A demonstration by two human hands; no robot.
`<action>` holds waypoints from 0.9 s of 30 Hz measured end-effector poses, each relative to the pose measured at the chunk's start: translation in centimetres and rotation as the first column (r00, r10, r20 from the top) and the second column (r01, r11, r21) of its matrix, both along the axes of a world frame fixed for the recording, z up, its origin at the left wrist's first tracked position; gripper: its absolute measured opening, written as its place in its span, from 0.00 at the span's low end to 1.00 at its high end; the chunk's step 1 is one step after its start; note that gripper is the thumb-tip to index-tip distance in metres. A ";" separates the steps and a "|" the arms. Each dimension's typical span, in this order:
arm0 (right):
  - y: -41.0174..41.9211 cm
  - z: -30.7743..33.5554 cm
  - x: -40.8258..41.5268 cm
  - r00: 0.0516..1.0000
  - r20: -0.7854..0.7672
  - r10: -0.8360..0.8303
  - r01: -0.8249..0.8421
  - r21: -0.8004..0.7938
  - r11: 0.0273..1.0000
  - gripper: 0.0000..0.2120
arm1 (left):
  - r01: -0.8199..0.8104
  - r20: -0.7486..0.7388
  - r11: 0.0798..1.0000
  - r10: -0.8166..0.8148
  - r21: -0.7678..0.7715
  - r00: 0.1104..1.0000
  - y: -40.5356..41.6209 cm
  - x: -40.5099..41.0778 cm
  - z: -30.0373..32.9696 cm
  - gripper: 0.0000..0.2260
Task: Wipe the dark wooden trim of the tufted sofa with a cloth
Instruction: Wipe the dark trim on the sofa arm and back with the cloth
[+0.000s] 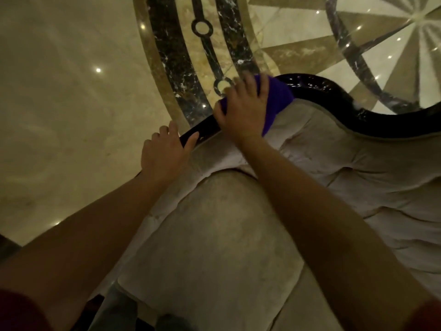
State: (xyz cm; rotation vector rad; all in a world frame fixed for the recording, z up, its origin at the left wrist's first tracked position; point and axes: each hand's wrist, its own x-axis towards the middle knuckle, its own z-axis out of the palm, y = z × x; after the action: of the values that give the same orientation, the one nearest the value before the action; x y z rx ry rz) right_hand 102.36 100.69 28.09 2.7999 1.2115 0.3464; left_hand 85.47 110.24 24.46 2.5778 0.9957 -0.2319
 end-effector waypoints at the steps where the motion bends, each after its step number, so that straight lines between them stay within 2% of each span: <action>1: 0.8 -0.7 -1.0 0.999 -0.028 0.032 -0.032 0.012 0.999 0.21 | 0.004 -0.003 1.000 -0.004 0.014 1.000 -0.2 1.0 0.0 0.32; 4: 1.6 -1.6 -1.9 0.980 -0.060 0.189 -0.182 0.096 0.978 0.19 | 0.004 -0.001 1.000 -0.004 0.029 1.000 -0.6 2.2 -0.4 0.29; 6: 1.1 -0.7 -0.3 0.950 -0.084 0.299 -0.296 0.048 0.954 0.20 | 0.010 0.046 0.999 -0.012 0.048 0.999 -0.5 2.1 -0.6 0.29; 8: 0.1 0.6 2.5 0.946 -0.078 0.313 -0.317 -0.038 0.948 0.21 | 0.023 0.080 0.997 -0.029 0.079 0.996 -0.6 1.9 -0.9 0.30; 11: -2.0 3.1 8.2 0.996 -0.011 0.090 -0.090 -0.004 0.996 0.23 | 0.069 0.122 0.984 -0.090 0.162 0.988 -0.6 1.7 -1.5 0.32; 14: -6.5 5.7 12.3 0.992 -0.001 -0.128 0.128 0.002 0.992 0.25 | 0.149 0.152 0.974 -0.175 0.170 0.973 -1.0 3.5 -1.8 0.32; 16: -7.2 6.0 12.1 0.986 0.012 -0.168 0.169 -0.045 0.985 0.25 | 0.130 0.185 0.985 -0.149 0.110 0.971 -1.5 6.8 -1.3 0.34; 19: -6.1 5.4 10.4 0.981 0.012 -0.195 0.196 -0.012 0.981 0.22 | 0.152 0.249 0.987 -0.161 0.056 0.955 -2.8 12.0 -0.3 0.35; 21: -6.2 5.3 10.6 0.987 0.025 -0.160 0.159 0.041 0.986 0.21 | 0.170 0.299 0.981 -0.190 0.094 0.935 -3.3 13.8 -0.4 0.36; 24: -7.8 5.5 12.2 0.996 -0.013 -0.088 0.089 0.032 0.996 0.22 | 0.151 0.329 0.973 -0.203 0.176 0.922 -3.3 14.2 -1.1 0.35; 27: -11.0 6.1 13.2 0.973 -0.070 -0.220 0.224 0.069 0.972 0.22 | 0.158 0.336 0.971 -0.211 0.177 0.918 -3.4 14.1 -1.1 0.34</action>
State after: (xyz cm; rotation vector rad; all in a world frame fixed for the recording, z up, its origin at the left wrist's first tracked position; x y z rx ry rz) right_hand 115.56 89.74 34.16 2.9939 0.8989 0.2978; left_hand 99.54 106.80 23.34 2.7145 0.6594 0.2618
